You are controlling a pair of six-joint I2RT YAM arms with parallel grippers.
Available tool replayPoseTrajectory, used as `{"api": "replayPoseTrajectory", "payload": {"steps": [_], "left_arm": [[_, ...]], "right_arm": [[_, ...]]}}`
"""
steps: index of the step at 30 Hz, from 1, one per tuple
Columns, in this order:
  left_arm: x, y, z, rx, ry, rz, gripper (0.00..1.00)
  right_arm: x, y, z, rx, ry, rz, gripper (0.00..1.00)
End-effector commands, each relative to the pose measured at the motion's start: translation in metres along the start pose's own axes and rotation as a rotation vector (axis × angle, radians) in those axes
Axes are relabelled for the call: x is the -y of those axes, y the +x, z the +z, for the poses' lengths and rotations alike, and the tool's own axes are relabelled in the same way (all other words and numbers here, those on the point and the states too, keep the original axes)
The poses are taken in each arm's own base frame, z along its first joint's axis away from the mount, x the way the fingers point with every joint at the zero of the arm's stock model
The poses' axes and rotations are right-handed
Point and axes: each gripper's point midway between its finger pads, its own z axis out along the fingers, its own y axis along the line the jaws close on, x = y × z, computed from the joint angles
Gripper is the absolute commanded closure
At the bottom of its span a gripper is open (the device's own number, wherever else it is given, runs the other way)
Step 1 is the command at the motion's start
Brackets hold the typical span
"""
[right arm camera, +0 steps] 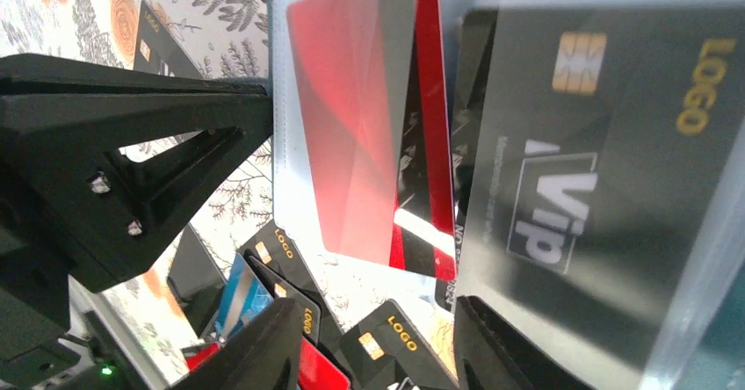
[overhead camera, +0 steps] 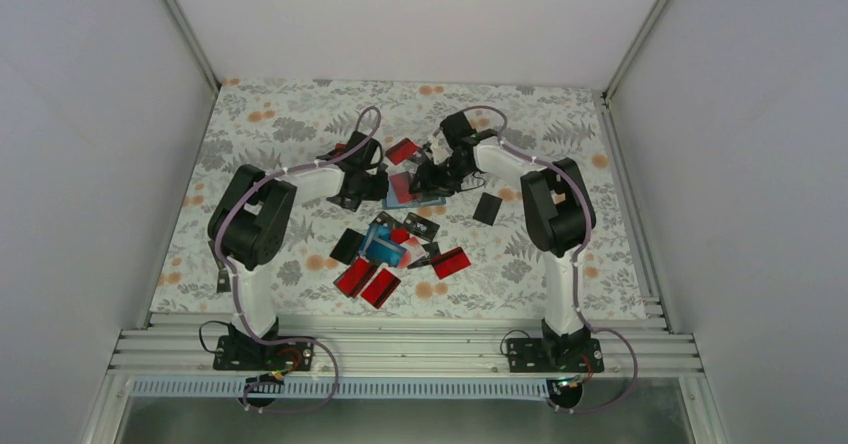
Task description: Put the credit cards into the card holder
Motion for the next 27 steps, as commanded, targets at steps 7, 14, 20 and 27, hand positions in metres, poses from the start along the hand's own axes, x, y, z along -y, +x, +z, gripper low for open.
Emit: {"api": "replayPoseTrajectory", "payload": {"steps": [7,14,20,27], "left_arm": [[0.000,0.004,-0.009,0.000,0.004,0.003,0.97],[0.001,0.004,-0.010,0.000,0.007,0.014,0.97],[0.000,0.004,-0.008,-0.004,0.004,0.017,0.97],[0.000,0.004,-0.008,-0.007,0.003,0.019,0.97]], "right_arm": [[-0.010,-0.051,-0.008,0.148,0.047,-0.074,0.89],[0.008,-0.059,0.010,0.143,0.121,-0.113,0.96],[0.019,-0.055,0.020,0.128,0.191,-0.161,0.96],[0.028,-0.044,0.033,0.100,0.248,-0.192,0.96]]}}
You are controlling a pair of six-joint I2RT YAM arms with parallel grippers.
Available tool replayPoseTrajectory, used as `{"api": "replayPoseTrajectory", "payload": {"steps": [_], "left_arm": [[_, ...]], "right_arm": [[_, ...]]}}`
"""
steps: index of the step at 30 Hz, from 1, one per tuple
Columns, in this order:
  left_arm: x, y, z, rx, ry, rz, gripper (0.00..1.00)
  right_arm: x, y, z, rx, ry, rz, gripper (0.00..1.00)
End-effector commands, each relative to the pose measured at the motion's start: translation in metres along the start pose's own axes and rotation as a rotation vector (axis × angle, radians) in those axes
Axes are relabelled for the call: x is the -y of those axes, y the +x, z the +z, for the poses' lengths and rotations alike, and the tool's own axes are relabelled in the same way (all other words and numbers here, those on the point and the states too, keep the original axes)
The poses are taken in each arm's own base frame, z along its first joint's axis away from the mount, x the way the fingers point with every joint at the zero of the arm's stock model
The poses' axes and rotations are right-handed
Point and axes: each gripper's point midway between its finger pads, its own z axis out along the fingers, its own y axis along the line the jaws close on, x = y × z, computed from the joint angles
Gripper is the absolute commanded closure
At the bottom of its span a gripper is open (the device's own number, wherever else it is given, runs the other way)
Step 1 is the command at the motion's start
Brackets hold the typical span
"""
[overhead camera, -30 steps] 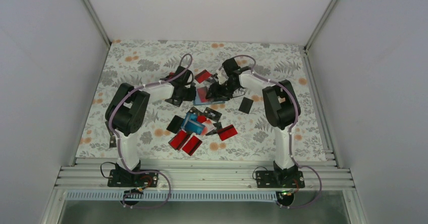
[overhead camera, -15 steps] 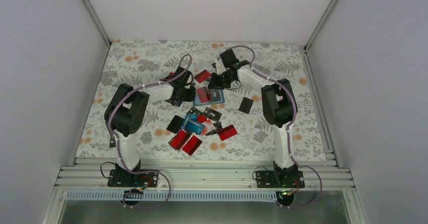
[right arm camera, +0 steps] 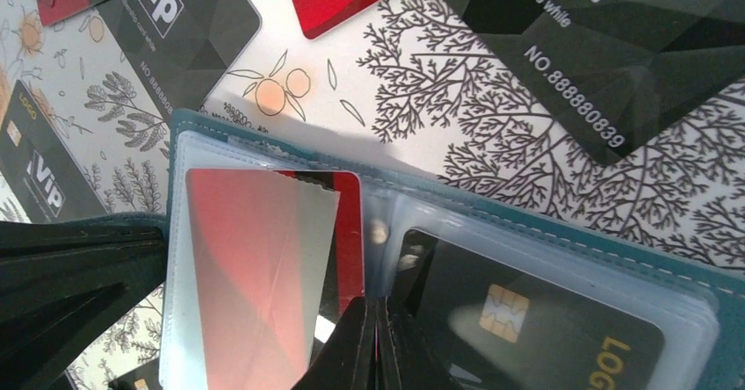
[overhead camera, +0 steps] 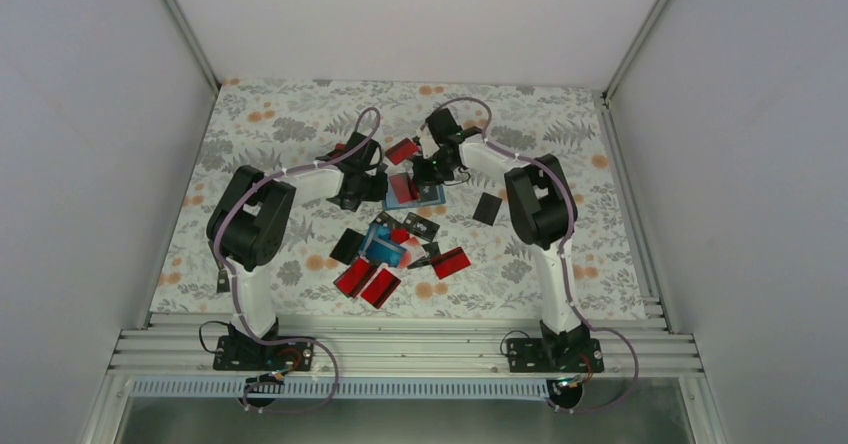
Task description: Put the credit cards into the card holder
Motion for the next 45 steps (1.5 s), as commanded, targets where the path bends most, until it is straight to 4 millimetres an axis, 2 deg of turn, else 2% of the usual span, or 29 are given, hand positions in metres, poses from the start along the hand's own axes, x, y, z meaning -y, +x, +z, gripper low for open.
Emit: {"api": "replayPoseTrajectory", "payload": {"steps": [1,11,19,29,35,41,43,45], "left_arm": [[0.000,0.002,-0.006,-0.006,0.002,0.016,0.97],[0.000,0.002,-0.005,-0.008,0.000,0.013,0.97],[-0.001,0.004,-0.004,-0.011,0.000,0.011,0.97],[0.000,0.003,-0.006,-0.006,0.003,0.015,0.97],[0.002,0.001,-0.010,0.007,0.009,0.021,0.97],[0.007,-0.009,-0.024,0.065,0.025,0.044,0.96],[0.008,-0.012,-0.029,0.082,0.026,0.057,0.93],[0.009,-0.015,-0.033,0.097,0.023,0.065,0.85]], "right_arm": [[0.004,0.009,0.012,-0.019,0.066,-0.052,0.96],[-0.025,0.019,0.007,-0.036,-0.033,-0.057,0.96],[-0.040,0.024,0.004,-0.047,-0.114,-0.009,0.96],[-0.072,0.019,-0.026,-0.035,-0.241,-0.033,0.96],[-0.069,0.008,-0.044,0.009,-0.181,-0.041,0.95],[-0.049,-0.003,-0.071,0.087,-0.080,-0.027,0.89],[-0.041,-0.003,-0.080,0.112,-0.057,-0.013,0.84],[-0.035,-0.004,-0.089,0.139,-0.045,-0.004,0.81]]}}
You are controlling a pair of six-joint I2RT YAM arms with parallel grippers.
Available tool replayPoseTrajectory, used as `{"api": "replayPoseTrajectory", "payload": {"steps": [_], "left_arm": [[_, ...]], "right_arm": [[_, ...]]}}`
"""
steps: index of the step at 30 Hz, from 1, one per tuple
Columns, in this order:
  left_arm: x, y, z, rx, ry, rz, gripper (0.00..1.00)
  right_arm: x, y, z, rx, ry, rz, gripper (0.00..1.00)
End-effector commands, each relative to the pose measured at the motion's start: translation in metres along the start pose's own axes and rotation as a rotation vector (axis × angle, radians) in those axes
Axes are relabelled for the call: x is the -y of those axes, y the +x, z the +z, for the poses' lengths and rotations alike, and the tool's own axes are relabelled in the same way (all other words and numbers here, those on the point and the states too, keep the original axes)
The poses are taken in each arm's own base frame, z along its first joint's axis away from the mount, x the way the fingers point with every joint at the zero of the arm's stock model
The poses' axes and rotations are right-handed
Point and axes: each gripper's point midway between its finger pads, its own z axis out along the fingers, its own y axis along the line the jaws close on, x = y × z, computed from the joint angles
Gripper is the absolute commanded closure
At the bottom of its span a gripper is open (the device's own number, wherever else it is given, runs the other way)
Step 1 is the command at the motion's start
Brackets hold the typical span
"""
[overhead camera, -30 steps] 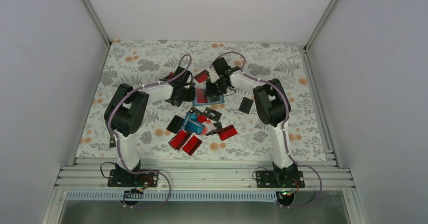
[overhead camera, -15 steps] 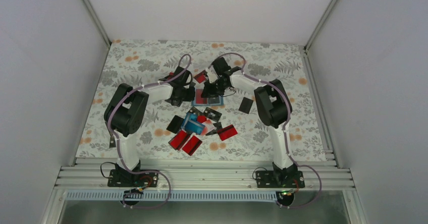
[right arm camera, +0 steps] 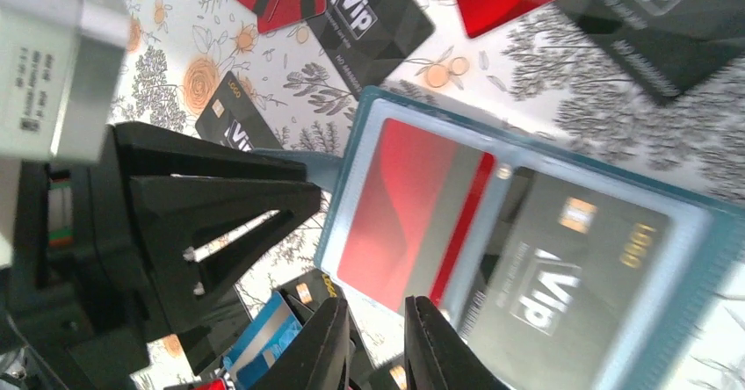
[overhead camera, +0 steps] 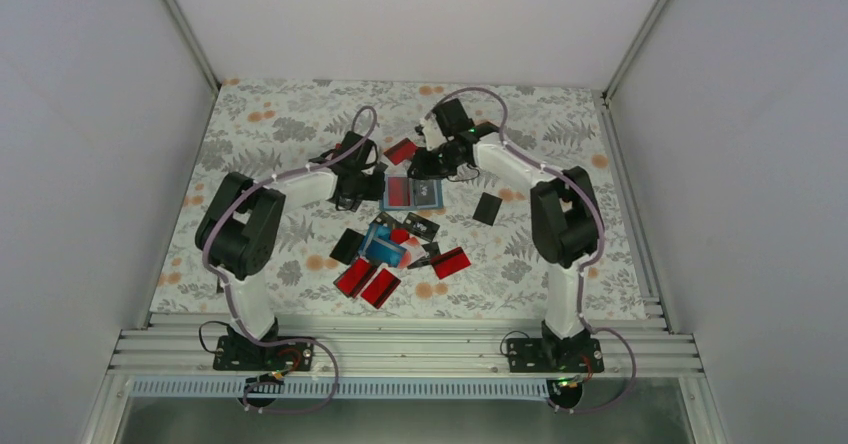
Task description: Put the credit cards into the card holder
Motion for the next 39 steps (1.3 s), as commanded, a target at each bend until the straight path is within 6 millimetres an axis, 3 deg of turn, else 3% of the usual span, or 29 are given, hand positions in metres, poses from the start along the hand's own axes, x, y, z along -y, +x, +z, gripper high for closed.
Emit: {"api": "replayPoseTrajectory", "payload": {"steps": [1,5,11,16,23,32,39], "left_arm": [[0.007,-0.017,-0.018,0.075,0.013,0.041,0.81],[0.007,-0.025,-0.030,0.103,-0.009,0.046,0.69],[0.017,-0.030,-0.043,0.121,-0.013,0.090,0.68],[0.035,-0.024,-0.029,0.079,0.033,0.140,0.73],[0.044,-0.016,-0.011,0.030,0.059,0.164,0.83],[0.037,-0.003,0.012,-0.031,0.026,0.166,0.90],[0.030,0.007,0.018,-0.057,-0.006,0.165,0.92]], "right_arm": [[0.012,-0.010,-0.035,0.095,0.064,0.013,0.79],[0.021,-0.007,-0.047,0.132,0.066,0.027,0.70],[0.045,0.004,-0.050,0.149,0.044,0.094,0.61],[0.059,0.021,-0.041,0.111,-0.058,0.164,0.57],[0.068,0.031,-0.030,0.077,-0.161,0.225,0.51],[0.084,0.040,-0.017,0.039,-0.178,0.297,0.42],[0.095,0.050,0.001,-0.012,-0.189,0.346,0.37]]}}
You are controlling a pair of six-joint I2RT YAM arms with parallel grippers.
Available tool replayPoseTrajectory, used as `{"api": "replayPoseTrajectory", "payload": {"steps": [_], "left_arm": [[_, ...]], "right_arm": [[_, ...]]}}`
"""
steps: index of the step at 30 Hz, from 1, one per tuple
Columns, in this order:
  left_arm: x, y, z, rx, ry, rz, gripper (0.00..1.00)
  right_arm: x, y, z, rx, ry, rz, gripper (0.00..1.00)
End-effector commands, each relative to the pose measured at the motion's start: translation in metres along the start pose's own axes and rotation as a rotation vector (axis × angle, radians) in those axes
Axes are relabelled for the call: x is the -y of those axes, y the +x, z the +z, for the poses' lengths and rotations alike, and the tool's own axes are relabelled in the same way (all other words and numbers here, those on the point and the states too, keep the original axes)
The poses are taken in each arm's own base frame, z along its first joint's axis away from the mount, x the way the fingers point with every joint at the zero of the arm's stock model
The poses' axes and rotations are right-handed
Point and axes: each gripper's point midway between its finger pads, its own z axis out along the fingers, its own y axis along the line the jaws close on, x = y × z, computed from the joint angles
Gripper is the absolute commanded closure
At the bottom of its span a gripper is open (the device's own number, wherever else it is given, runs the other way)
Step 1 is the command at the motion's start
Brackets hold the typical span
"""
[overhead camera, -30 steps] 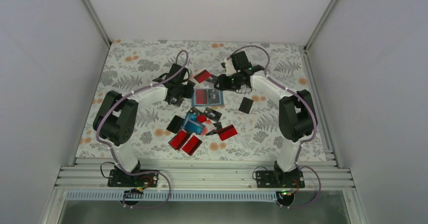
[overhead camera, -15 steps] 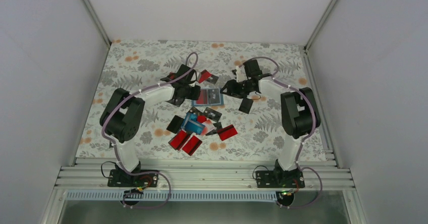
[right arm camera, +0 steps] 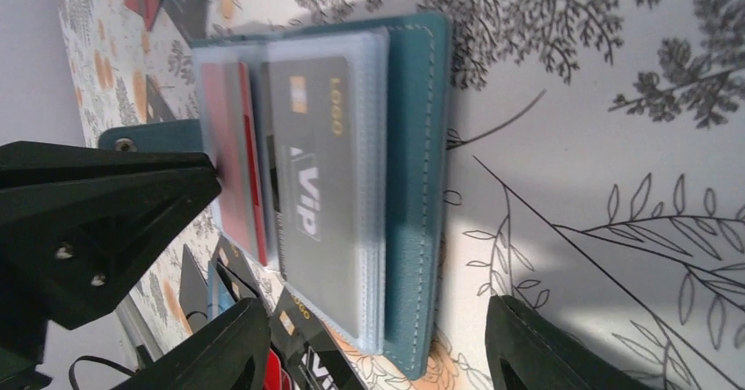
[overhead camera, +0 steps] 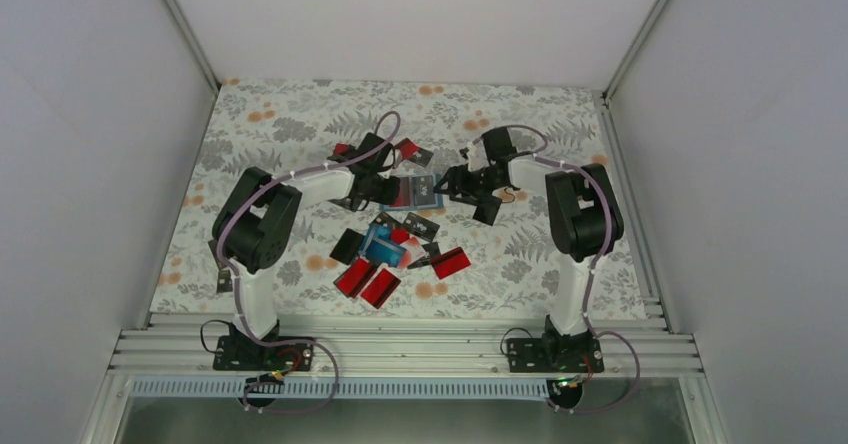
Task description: Put the credit cards into the card holder
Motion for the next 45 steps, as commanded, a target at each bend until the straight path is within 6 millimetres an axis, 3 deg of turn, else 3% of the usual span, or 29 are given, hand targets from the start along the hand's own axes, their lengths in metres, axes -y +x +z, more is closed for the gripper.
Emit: {"api": "replayPoseTrajectory", "payload": {"steps": [1,7,18,31,45], "left_arm": [[-0.002,0.004,0.004,-0.014,-0.026,0.011,0.92],[-0.007,0.011,0.009,-0.032,-0.052,0.012,0.93],[-0.008,0.019,0.013,-0.047,-0.055,0.012,0.94],[-0.006,0.020,0.014,-0.045,-0.051,0.015,0.94],[-0.008,0.021,0.010,-0.033,-0.065,0.011,0.94]], "right_arm": [[0.007,0.003,0.012,-0.036,-0.039,0.036,0.36],[0.002,0.009,0.021,-0.079,-0.120,0.060,0.36],[-0.021,0.006,0.015,-0.102,-0.226,0.044,0.40],[-0.059,0.003,0.004,-0.109,-0.297,-0.048,0.44],[-0.095,0.000,0.008,-0.119,-0.323,-0.123,0.46]]}}
